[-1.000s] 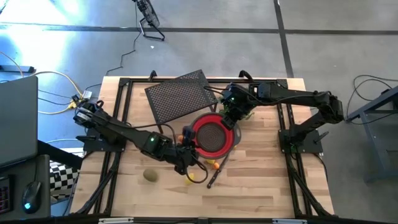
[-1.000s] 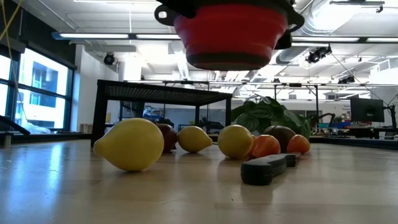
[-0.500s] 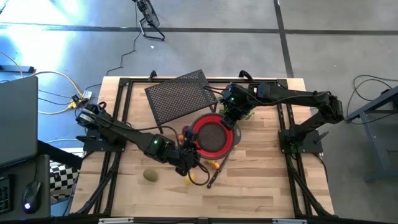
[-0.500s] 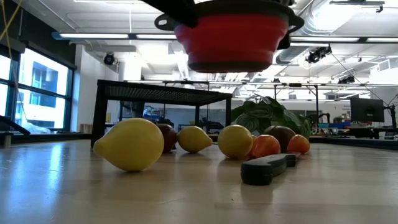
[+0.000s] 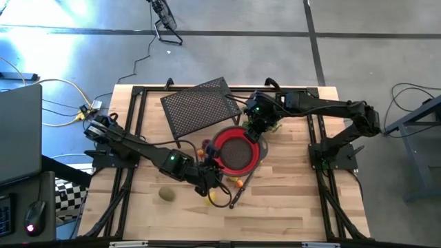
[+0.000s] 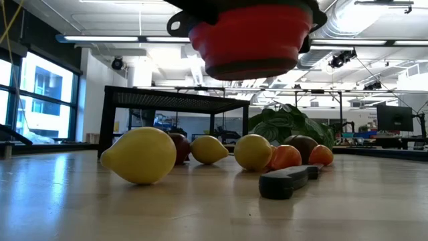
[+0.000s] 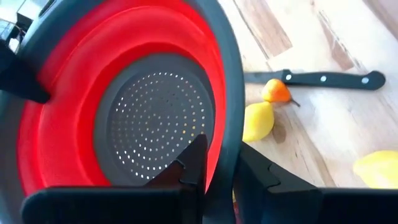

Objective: Pick & Place Fruit
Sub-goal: Put the red basket on the shelf

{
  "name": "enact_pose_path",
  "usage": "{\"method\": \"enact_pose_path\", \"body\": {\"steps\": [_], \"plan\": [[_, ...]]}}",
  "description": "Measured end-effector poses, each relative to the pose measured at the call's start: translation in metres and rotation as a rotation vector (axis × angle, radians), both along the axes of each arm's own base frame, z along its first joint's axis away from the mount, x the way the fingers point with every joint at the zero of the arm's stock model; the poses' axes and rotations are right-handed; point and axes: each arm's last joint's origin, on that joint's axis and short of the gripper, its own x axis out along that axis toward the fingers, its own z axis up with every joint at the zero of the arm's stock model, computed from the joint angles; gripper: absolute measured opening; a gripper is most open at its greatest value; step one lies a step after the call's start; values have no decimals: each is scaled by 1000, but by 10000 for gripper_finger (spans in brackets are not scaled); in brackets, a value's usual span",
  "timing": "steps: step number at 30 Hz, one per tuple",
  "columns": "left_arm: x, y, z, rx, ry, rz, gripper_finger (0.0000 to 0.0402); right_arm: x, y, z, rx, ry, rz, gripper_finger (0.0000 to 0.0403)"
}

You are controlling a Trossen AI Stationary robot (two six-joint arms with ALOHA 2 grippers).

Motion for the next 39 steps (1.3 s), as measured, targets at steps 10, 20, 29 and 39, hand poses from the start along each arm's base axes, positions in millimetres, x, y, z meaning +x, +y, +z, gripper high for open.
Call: {"method": "enact_pose_path", "body": {"steps": [10,20,29,39], "plan": [[1,-1,1,-23,-16,7,25,2,-1,3,-14,-29,6,56],[1,0,1,-18,-13,5,23,0,-3,3,-26,-35,28,59],[1,0,0,-15,-10,5,23,0,-2,3,-48,-43,73,129],[0,0,-1,-26,0,5,18,-23,-16,27,27,-160,73,203]]}}
